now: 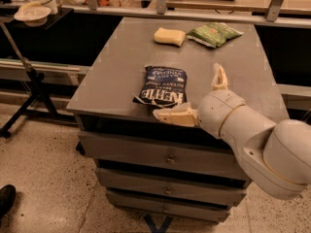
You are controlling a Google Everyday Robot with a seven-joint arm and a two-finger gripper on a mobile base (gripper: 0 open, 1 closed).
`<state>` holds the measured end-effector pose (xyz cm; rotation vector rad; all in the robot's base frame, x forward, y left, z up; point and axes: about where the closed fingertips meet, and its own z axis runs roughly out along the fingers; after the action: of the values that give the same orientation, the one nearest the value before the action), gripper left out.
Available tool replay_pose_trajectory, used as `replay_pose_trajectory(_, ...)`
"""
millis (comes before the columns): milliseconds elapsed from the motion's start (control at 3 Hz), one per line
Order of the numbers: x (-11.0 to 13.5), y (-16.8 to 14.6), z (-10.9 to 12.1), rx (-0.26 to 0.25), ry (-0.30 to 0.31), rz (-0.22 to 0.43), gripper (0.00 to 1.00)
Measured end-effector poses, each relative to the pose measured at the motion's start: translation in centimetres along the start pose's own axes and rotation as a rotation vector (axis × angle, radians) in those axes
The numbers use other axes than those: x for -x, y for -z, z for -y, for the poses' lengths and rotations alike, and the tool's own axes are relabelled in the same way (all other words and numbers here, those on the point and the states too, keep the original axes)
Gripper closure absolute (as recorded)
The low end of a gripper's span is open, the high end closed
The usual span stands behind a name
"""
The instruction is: Move blue chip bag near green jalapeno chip bag
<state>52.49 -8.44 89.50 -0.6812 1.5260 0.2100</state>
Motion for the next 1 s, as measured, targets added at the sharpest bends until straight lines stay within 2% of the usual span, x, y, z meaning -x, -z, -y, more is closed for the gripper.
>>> replay_pose_trajectory(333, -0.6, -1.7, 0.3, -0.015, 0.015, -0.073, 0.00)
replay_pose_trajectory(1000, -4.2, -1.7, 0.9, -0.011, 0.039, -0.241, 0.00)
